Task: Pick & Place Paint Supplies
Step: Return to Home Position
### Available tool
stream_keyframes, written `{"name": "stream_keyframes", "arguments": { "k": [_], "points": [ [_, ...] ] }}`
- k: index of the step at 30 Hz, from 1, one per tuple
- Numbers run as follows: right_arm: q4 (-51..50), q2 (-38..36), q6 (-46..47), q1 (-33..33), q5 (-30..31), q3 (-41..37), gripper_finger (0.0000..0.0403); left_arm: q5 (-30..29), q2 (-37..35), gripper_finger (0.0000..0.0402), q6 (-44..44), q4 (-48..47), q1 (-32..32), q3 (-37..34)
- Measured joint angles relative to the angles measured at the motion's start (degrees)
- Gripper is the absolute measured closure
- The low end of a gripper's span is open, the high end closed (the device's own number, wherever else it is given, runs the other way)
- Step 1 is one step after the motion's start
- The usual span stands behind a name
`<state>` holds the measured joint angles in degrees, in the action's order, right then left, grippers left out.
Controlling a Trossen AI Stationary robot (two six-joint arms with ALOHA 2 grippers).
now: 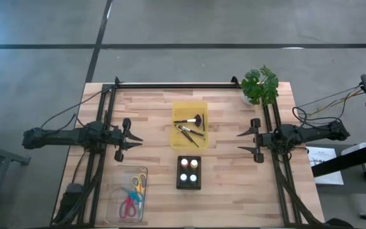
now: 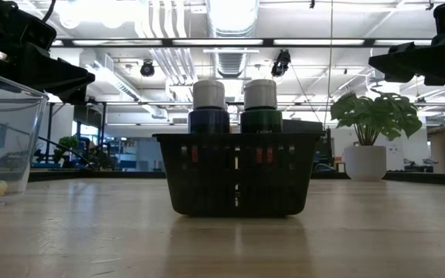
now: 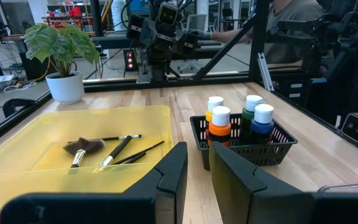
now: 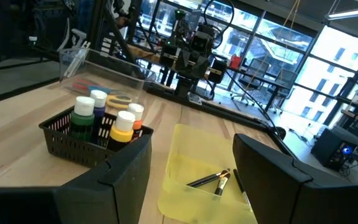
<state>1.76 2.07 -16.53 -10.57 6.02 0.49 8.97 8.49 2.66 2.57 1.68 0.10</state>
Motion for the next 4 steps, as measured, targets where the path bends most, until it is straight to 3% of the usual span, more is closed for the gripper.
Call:
{"name": "stream_keyframes", "arguments": {
  "k": [4],
  "points": [
    [0.00, 0.00, 0.00, 0.00, 0.00, 0.00, 0.0177, 0.00, 0.00, 0.0327, -0.01, 0.01, -0.01, 0.00]
  ]
}}
